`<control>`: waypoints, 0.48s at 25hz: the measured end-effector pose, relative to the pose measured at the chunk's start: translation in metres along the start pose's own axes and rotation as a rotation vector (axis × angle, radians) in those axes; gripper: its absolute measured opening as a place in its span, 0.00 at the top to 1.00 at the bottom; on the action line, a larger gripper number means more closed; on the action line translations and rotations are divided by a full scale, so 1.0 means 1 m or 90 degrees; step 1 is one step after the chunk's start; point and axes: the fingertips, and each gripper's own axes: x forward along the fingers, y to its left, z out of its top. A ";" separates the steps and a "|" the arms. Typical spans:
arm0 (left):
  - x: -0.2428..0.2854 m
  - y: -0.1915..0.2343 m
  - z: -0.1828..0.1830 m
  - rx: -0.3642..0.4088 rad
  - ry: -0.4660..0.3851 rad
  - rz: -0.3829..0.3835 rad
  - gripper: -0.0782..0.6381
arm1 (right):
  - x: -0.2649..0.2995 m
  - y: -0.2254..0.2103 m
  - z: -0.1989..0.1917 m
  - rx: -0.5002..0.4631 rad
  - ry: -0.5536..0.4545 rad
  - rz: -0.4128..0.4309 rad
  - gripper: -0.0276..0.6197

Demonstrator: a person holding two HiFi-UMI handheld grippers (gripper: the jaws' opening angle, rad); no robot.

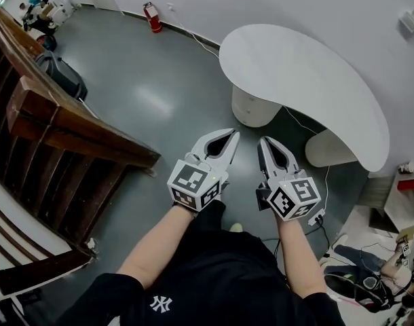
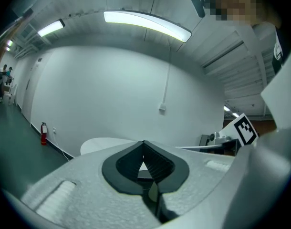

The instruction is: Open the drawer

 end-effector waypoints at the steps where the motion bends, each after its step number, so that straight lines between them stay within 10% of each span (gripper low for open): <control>1: -0.003 0.016 0.002 -0.004 0.001 -0.007 0.88 | 0.015 0.007 -0.003 0.001 0.004 -0.007 0.93; 12: 0.030 0.132 -0.045 -0.020 0.025 -0.049 0.88 | 0.132 -0.014 -0.068 0.040 0.049 -0.071 0.88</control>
